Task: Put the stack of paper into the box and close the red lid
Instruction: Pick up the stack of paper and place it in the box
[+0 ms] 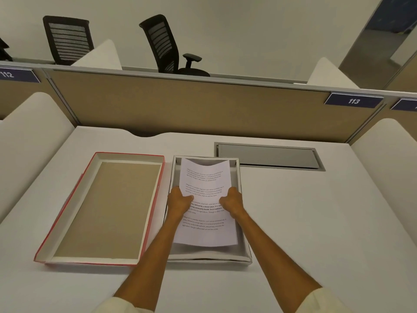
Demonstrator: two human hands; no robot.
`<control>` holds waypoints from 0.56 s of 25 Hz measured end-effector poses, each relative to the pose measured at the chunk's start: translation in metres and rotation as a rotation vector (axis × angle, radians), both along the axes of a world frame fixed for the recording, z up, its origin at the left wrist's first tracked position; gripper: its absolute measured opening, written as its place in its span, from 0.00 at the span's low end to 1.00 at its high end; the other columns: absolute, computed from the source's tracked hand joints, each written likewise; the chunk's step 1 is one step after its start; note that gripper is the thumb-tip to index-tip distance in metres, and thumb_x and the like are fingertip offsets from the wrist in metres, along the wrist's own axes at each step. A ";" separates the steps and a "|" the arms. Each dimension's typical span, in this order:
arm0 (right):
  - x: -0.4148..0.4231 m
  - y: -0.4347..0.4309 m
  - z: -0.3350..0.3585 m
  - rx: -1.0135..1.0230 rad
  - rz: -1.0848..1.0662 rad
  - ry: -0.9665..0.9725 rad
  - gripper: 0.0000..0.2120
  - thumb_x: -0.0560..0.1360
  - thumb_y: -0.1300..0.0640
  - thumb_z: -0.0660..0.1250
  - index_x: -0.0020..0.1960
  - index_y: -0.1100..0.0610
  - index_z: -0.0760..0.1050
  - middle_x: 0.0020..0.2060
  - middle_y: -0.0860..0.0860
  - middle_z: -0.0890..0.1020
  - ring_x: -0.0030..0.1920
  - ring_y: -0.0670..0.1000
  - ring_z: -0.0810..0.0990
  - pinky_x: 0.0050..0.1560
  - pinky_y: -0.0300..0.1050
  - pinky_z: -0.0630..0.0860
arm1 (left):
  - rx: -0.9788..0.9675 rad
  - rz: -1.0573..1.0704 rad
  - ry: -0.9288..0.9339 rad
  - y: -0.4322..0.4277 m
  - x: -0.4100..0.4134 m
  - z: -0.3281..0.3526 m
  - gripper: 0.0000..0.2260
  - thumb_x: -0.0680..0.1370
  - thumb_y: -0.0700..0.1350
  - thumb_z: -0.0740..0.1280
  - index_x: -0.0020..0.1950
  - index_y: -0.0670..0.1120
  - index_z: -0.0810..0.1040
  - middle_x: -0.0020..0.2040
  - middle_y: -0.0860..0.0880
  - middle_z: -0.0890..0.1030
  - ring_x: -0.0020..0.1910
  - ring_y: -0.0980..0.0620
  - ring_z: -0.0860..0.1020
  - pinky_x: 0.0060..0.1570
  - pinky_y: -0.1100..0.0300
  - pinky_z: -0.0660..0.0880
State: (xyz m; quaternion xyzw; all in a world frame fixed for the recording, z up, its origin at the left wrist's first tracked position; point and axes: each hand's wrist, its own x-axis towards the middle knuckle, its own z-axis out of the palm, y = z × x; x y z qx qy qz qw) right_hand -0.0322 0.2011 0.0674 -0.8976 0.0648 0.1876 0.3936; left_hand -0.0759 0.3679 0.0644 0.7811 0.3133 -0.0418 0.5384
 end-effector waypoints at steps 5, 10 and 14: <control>0.004 -0.002 -0.007 -0.036 0.002 0.000 0.04 0.76 0.65 0.65 0.45 0.60 0.70 0.41 0.53 0.76 0.33 0.45 0.73 0.31 0.35 0.71 | -0.021 0.013 0.012 0.000 0.002 -0.006 0.15 0.75 0.38 0.71 0.61 0.39 0.75 0.63 0.40 0.80 0.57 0.40 0.80 0.40 0.58 0.76; 0.005 -0.001 -0.015 -0.069 0.019 -0.035 0.05 0.76 0.65 0.66 0.51 0.65 0.74 0.47 0.60 0.80 0.40 0.52 0.77 0.38 0.42 0.75 | -0.028 0.024 0.014 0.002 0.003 -0.010 0.15 0.75 0.38 0.71 0.61 0.39 0.75 0.62 0.40 0.80 0.58 0.39 0.80 0.47 0.54 0.78; 0.004 -0.001 -0.018 -0.067 0.014 -0.039 0.07 0.75 0.66 0.66 0.53 0.67 0.75 0.50 0.62 0.81 0.41 0.52 0.77 0.40 0.42 0.76 | -0.023 0.025 0.016 0.003 0.001 -0.014 0.16 0.75 0.39 0.71 0.61 0.39 0.75 0.62 0.40 0.80 0.57 0.39 0.81 0.47 0.53 0.78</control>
